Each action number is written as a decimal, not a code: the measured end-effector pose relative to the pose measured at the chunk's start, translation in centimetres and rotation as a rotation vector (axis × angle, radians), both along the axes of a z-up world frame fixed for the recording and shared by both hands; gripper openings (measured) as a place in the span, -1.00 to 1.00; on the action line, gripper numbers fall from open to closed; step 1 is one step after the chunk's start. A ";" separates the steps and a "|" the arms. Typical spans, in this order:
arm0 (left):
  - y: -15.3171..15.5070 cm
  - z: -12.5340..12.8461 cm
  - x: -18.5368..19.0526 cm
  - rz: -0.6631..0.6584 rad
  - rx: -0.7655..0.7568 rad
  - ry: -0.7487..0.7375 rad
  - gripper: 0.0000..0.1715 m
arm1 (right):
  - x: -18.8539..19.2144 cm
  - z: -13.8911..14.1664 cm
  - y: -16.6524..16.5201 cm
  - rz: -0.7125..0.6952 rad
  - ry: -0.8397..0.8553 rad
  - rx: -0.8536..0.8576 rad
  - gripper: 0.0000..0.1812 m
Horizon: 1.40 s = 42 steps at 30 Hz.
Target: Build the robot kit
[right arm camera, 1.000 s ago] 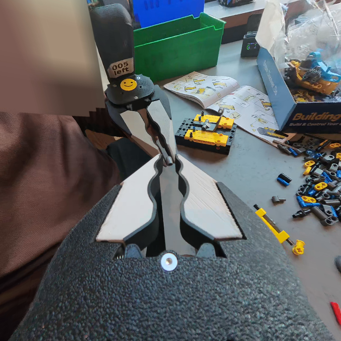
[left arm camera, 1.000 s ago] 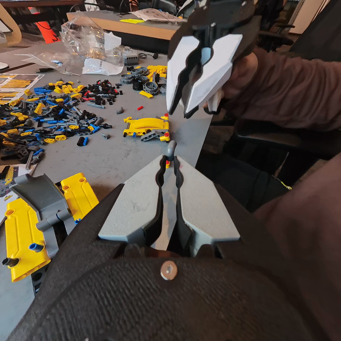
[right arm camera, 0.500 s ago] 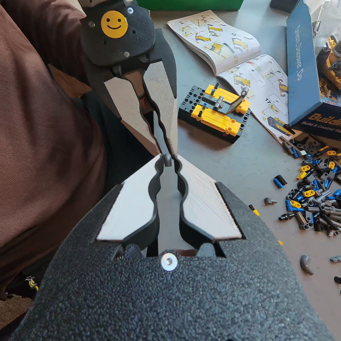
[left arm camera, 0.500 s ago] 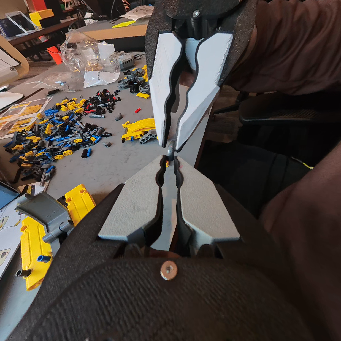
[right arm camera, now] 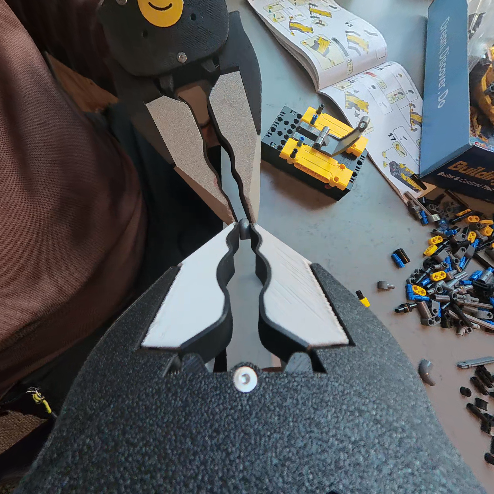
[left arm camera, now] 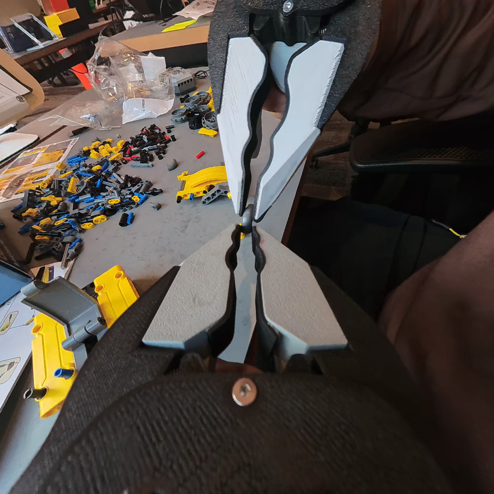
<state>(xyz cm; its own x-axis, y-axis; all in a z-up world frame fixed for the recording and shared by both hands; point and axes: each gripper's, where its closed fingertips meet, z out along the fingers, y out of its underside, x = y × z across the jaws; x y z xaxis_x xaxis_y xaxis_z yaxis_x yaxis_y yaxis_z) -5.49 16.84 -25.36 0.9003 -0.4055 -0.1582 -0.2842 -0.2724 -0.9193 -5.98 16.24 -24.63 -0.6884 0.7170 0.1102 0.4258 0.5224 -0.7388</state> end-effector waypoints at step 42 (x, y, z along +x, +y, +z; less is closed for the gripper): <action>0.2 -0.1 -0.5 0.022 0.001 -0.021 -0.94 | -0.5 -0.1 0.0 -0.043 0.030 -0.011 -0.91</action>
